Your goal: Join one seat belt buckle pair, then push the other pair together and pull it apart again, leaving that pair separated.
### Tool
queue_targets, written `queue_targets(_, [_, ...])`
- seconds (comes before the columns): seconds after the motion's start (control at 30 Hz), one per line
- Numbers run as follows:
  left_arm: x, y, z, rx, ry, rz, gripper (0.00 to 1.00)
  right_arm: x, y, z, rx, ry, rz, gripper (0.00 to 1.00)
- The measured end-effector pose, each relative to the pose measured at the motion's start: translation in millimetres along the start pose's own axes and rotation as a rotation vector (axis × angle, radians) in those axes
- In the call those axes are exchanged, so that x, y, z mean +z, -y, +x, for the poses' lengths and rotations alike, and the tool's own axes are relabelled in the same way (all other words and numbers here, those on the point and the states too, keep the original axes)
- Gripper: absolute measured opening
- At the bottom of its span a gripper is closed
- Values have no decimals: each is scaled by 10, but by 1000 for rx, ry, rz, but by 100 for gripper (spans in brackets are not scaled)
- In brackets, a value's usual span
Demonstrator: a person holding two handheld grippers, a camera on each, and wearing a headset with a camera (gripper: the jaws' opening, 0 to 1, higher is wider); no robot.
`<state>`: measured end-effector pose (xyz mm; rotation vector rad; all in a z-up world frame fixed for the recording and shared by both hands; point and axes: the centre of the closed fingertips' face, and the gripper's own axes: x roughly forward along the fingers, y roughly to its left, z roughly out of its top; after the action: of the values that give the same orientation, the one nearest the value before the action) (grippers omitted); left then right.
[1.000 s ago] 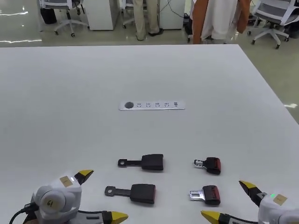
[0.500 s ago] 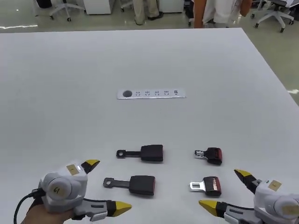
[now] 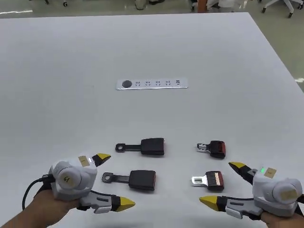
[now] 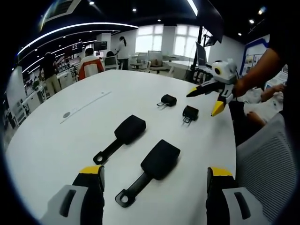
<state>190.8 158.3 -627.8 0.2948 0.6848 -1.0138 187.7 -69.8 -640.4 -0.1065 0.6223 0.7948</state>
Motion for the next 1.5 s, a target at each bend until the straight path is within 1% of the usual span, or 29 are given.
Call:
queue_targets(0.1, [13,13,56,-26,-22,21,90,5,7,25,21,-10,-3,85])
queue_targets(0.27, [66,62,134,-62,-37,48,87,-21,6,76,59,-36,-28,83])
queue_targets(0.37, [56,87,186,-92,-59,84,85,-42,22,112,81,-49,-36,82])
queue_targets(0.5, [54,111,240,-123,-81,117,83,-44,6,142,114,-72,-53,81])
queue_targets(0.53, [55,116,256,-132,-88,128,82,-53,28,154,123,-76,-55,81])
queue_targets(0.6, [29,108,283,-149,-99,139,80,-66,41,160,140,-89,-59,81])
queue_targets(0.67, [27,106,311,-166,-112,157,78,-101,55,168,156,-111,-82,81])
queue_targets(0.7, [7,100,329,-174,-119,169,77,-110,68,178,164,-115,-83,80])
queue_targets(0.77, [3,100,362,-187,-129,179,74,-111,79,191,180,-118,-85,80])
queue_targets(0.8, [7,102,377,-192,-133,179,73,-108,83,191,184,-121,-89,79])
queue_targets(0.87, [-22,87,416,-202,-142,194,73,-120,99,202,200,-132,-109,79])
queue_targets(0.93, [-40,81,448,-210,-151,200,72,-132,73,208,229,-147,-111,77])
queue_targets(1.03, [-57,72,497,-228,-167,217,72,-126,55,218,246,-156,-130,75])
queue_targets(1.07, [-64,72,508,-232,-171,220,71,-133,47,225,261,-164,-135,74])
queue_targets(1.17, [-120,71,559,-247,-188,233,68,-145,43,237,287,-181,-156,72])
queue_targets(1.3, [-148,62,614,-260,-191,244,63,-177,57,245,316,-206,-182,69])
queue_targets(1.47, [-228,23,661,-277,-201,253,58,-249,74,230,349,-242,-226,65])
queue_targets(1.5, [-218,11,671,-277,-193,255,57,-270,81,226,358,-254,-228,63])
